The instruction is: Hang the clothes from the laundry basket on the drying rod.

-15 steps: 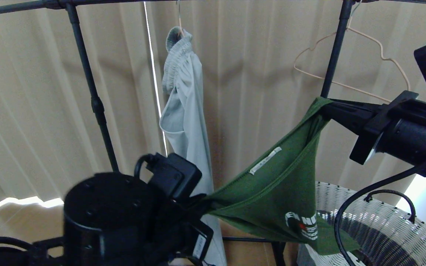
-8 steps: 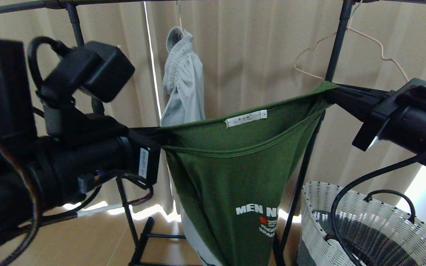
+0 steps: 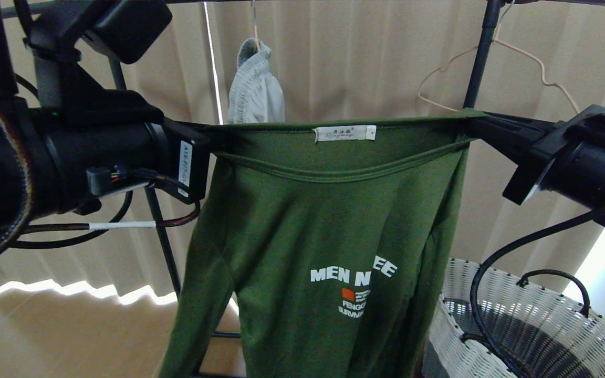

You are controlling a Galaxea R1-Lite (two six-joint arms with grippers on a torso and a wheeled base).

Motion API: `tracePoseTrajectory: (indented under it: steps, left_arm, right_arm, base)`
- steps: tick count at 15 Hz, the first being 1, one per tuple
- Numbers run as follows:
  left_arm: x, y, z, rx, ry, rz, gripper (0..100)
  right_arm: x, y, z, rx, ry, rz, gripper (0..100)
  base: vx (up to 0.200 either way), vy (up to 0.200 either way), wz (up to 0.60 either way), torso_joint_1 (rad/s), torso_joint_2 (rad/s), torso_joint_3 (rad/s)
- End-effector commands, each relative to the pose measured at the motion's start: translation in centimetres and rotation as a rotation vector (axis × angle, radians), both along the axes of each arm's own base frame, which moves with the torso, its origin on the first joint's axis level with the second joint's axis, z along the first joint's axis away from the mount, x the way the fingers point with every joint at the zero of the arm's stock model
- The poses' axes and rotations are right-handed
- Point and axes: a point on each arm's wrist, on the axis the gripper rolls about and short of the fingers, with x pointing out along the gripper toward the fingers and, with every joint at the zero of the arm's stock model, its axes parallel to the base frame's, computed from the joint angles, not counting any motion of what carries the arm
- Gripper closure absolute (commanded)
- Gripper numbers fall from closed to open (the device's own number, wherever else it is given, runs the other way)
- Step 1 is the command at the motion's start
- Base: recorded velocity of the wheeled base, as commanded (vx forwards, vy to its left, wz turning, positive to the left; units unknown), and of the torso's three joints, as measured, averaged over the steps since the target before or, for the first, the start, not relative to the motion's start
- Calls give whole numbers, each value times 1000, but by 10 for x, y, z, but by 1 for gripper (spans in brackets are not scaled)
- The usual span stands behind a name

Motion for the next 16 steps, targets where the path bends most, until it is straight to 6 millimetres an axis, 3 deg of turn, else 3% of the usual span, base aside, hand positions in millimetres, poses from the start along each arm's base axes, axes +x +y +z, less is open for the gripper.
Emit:
tracePoseTrajectory:
  steps: [1, 6, 8, 13, 16]
  left_arm:
    - [7, -7, -7, 15, 19, -1, 100]
    - [1, -12, 10, -54, -69, -35, 100]
    - [1, -14, 13, -76, -98, -41, 100]
    - [0, -19, 5, -68, -90, -52, 100]
    - [10, -25, -1, -53, -74, -29, 100]
  right_arm:
    - [3, -3, 1, 1, -3, -18, 100]
    - [4, -5, 20, 49, -80, -25, 100]
    - [7, -3, 19, 51, -84, -25, 100]
    - [5, -4, 12, 39, -66, -29, 100]
    - [-13, -14, 19, 50, -91, -25, 100]
  base:
    - [0, 0, 0, 0, 0, 0]
    - [0, 0, 0, 0, 0, 0]
    - [0, 0, 0, 0, 0, 0]
    - [0, 0, 0, 0, 0, 0]
    - [0, 0, 0, 0, 0, 0]
